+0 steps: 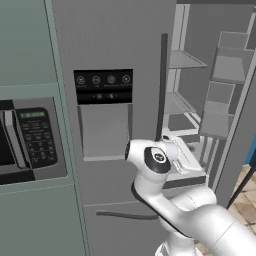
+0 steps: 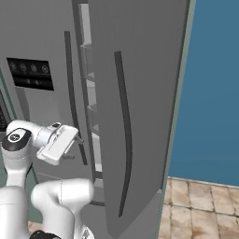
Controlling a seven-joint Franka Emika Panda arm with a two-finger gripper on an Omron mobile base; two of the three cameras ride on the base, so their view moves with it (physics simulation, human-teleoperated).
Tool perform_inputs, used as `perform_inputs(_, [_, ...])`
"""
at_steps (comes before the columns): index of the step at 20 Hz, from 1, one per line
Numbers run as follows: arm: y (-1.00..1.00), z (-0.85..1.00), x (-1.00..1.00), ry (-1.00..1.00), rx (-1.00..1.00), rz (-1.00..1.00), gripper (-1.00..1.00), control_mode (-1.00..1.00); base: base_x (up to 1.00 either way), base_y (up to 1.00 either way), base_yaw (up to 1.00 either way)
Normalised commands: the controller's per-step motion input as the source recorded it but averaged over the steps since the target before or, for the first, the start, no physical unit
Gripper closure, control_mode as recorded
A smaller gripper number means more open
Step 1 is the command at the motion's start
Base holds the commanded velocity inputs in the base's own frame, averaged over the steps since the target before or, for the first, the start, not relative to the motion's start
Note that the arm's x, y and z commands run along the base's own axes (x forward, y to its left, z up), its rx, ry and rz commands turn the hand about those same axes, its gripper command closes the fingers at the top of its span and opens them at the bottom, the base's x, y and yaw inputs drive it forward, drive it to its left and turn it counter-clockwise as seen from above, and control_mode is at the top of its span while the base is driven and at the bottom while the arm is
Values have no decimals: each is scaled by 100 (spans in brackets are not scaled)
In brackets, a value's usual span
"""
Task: Retrieve a lemon from the fridge and place it on the cutting board with the fish.
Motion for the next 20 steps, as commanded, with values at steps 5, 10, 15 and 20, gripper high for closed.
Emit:
perform_inputs(5, [-37, -30, 27, 4, 1, 0, -100, -100, 0, 0, 0])
perform_inputs(10, [-59, -21, 16, 10, 0, 0, -100, -100, 0, 0, 0])
perform_inputs(15, [-92, -17, 0, 17, 0, -2, -100, -100, 0, 0, 0])
perform_inputs(20, [-99, -10, -2, 15, 0, -7, -100, -100, 0, 0, 0])
